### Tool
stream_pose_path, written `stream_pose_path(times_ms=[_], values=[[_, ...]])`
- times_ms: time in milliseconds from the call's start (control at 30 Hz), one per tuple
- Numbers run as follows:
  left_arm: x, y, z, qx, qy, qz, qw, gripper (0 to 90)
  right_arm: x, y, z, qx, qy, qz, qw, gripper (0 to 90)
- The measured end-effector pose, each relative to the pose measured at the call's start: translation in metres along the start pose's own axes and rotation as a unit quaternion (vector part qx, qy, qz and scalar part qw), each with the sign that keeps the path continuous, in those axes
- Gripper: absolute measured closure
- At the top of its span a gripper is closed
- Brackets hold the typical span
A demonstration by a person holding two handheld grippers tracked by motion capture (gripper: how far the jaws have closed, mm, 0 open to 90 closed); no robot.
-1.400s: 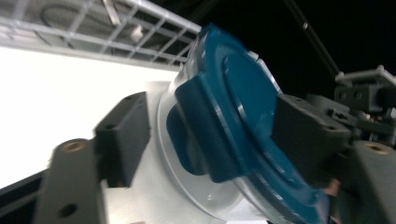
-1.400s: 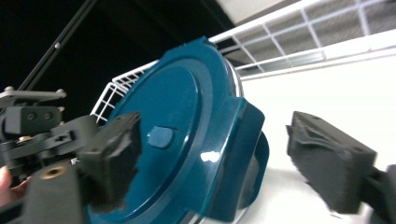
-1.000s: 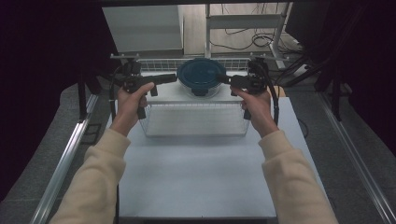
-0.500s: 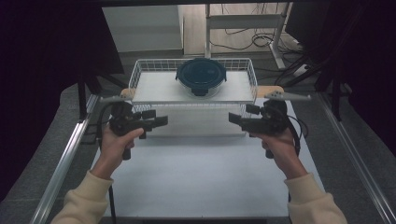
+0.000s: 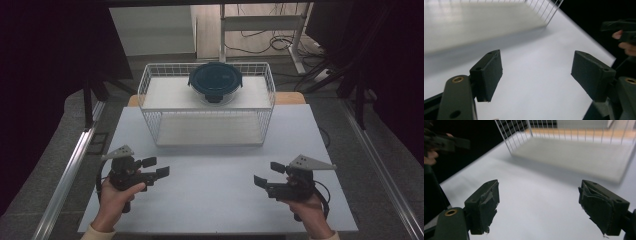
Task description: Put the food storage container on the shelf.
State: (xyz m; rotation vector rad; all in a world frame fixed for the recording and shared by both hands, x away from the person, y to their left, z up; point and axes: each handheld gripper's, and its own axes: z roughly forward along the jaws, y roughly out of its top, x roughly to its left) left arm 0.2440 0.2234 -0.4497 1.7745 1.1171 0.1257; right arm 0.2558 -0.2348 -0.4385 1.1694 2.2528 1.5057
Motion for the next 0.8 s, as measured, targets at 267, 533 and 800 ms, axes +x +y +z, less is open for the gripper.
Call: stream_pose_path(times_ms=[267, 533, 800], values=[[0.008, -0.044, 0.014, 0.039, 0.024, -0.006, 0.9989, 24.3, -0.014, -0.046, 0.016, 0.07, -0.039, 0.002, 0.9968, 16.5], [0.005, -0.046, 0.018, 0.039, 0.037, 0.023, 0.9983, 24.5, -0.012, -0.046, 0.018, 0.068, -0.048, -0.014, 0.9964, 16.6], [0.008, -0.047, 0.019, 0.038, 0.043, 0.02, 0.9981, 24.5, -0.014, -0.045, 0.015, 0.058, -0.054, -0.013, 0.9968, 16.6]])
